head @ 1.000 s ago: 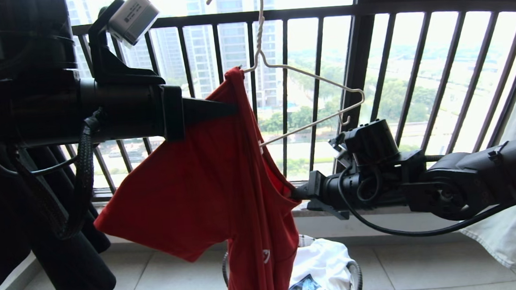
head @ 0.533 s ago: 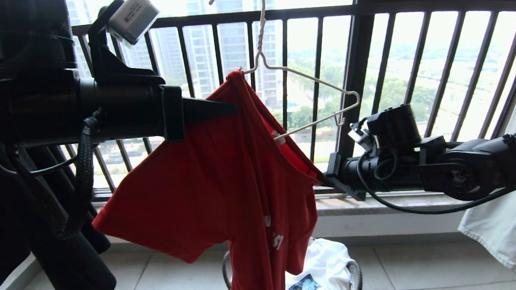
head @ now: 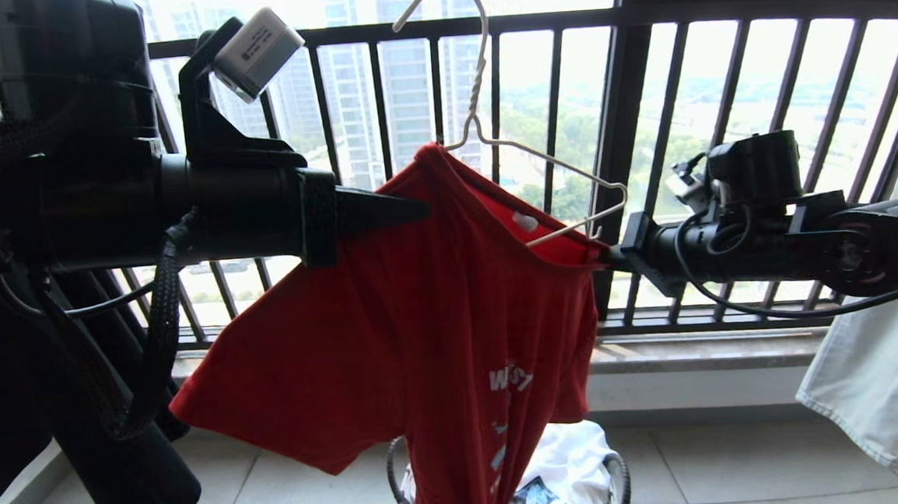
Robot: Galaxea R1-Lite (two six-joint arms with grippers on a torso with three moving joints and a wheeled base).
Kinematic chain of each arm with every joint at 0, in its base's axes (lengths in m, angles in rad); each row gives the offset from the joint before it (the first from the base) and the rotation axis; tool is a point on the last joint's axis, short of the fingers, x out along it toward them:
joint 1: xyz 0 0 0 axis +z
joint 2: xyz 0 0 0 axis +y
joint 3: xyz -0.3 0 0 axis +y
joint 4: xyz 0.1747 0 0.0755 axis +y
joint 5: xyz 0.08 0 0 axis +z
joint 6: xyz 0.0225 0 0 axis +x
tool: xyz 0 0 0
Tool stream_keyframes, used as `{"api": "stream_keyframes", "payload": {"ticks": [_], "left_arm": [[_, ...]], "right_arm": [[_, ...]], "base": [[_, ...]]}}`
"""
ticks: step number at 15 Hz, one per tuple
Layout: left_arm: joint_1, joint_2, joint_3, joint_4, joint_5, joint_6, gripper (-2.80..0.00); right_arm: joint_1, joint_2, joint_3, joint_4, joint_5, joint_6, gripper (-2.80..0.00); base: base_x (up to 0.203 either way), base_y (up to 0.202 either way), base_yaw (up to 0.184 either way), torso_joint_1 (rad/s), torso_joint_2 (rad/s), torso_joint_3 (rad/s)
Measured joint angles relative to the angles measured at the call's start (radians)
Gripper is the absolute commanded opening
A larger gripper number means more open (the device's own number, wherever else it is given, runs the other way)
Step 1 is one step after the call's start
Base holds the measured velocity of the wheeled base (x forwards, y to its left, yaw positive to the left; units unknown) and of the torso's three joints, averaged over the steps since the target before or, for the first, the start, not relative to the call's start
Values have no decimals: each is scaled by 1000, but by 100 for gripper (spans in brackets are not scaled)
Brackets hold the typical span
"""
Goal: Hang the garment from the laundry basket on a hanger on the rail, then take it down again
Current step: Hang the clothes on the clothes rack
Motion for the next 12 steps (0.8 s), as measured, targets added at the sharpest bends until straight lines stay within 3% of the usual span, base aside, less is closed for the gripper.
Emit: {"api": "stream_keyframes", "payload": {"ticks": [2,9,12], "left_arm": [[-1,0,1,-1,0,0,-280],[-25,7,37,-64,0,0,-280],[-38,31,37,-65,1,2,-280]], "right_arm": [[-36,-5,-18,30,23,-17,-280],[-89,-25,-233,440,42,-102,-280],[-90,-44,-282,521,42,-103,-280]], "base": [[0,0,0,0,0,0],[0,0,0,0,0,0],[0,0,0,0,0,0]]}}
